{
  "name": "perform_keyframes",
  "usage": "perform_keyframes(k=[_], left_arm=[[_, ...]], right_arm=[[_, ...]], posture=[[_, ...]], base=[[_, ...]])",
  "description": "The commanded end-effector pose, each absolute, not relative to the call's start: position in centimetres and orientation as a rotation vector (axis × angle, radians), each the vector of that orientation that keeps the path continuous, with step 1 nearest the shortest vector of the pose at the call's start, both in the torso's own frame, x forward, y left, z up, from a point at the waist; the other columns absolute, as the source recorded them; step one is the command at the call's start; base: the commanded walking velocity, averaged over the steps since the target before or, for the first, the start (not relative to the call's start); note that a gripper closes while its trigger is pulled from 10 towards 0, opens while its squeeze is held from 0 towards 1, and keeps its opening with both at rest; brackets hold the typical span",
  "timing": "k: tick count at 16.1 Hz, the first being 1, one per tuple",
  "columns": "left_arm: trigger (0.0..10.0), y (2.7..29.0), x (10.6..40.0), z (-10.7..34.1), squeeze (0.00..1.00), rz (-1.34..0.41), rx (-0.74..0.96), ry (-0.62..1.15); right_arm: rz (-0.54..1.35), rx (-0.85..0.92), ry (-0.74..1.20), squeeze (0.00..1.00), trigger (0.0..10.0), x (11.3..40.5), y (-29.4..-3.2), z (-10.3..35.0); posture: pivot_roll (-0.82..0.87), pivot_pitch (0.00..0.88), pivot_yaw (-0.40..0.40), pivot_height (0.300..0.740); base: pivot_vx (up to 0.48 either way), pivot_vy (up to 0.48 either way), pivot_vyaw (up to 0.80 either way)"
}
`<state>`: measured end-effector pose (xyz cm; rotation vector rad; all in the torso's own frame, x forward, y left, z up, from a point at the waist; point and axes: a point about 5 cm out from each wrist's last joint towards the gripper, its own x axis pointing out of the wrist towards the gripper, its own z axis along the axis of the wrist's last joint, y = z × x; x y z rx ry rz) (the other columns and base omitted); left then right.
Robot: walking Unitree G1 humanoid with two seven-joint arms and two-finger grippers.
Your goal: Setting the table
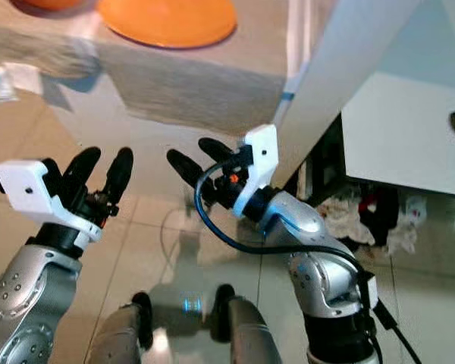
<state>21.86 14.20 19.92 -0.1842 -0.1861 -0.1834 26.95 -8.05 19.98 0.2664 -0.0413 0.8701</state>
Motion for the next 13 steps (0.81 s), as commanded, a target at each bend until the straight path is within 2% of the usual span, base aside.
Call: perform_keyframes(k=[1,6,11,13], left_arm=[[10.0,14.3,21.7,20.0,0.0,-0.172,-0.173,-0.177],[10.0,13.3,21.9,20.7,0.0,-0.2,-0.173,-0.204],[10.0,13.4,22.5,20.2,0.0,-0.203,-0.199,-0.196],[10.0,14.8,22.8,19.6,0.0,-0.141,-0.476,-0.197]], right_arm=[[0.898,0.253,-0.013,0.0,10.0,26.4,-7.9,19.5],[0.91,0.263,-0.035,0.0,10.0,26.4,-7.4,20.1],[0.908,0.258,-0.037,0.0,10.0,26.8,-7.2,19.9],[0.87,0.344,0.0,0.0,10.0,27.7,-7.5,19.5]], posture=[[-0.07,0.455,-0.074,0.74],[-0.07,0.428,-0.074,0.74],[-0.07,0.383,-0.074,0.74],[-0.08,0.365,-0.073,0.74]], base=[[0.0,0.0,0.0],[0.0,0.0,0.0],[0.0,0.0,0.0],[0.0,0.0,0.0]])
